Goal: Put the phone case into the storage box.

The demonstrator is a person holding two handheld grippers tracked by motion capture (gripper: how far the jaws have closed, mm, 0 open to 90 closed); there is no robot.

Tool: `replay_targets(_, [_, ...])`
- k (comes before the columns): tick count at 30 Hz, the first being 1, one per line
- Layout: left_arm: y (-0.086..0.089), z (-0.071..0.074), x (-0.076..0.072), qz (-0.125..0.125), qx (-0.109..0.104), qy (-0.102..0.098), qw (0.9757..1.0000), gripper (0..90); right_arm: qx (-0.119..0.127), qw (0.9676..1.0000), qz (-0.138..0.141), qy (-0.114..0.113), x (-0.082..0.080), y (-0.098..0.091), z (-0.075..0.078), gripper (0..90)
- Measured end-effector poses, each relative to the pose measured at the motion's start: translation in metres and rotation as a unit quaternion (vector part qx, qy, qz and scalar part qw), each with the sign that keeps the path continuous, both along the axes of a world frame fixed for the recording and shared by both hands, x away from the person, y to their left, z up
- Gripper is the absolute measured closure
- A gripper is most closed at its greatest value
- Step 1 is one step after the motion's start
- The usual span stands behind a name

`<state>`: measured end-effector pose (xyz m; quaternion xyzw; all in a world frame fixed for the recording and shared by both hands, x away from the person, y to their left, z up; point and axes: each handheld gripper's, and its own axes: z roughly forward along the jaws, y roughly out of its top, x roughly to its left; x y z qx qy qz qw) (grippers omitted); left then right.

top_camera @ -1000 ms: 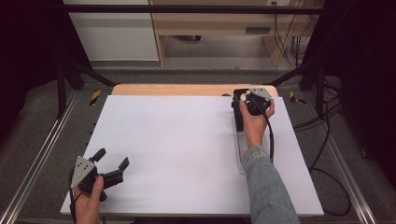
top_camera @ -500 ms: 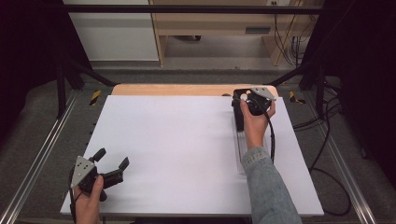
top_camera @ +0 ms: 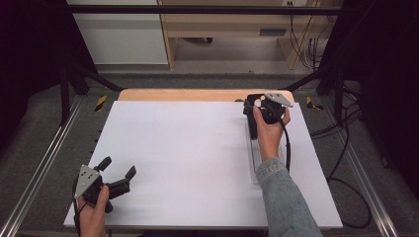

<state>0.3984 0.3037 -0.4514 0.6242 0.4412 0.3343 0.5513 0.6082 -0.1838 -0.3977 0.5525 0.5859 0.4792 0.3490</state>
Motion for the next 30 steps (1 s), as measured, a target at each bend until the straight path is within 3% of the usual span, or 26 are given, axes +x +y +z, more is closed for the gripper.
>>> replay_targets(20, [-0.002,0.001,-0.002,-0.003,0.006,-0.003,1.0000,4.0,-0.007,0.9996,0.019,-0.018,-0.014,0.000,0.012,7.1])
replay_targets(30, [-0.002,0.001,-0.002,-0.001,0.004,-0.004,1.0000,3.8,0.000,0.9994,0.026,-0.024,-0.019,-0.002,0.019,6.8])
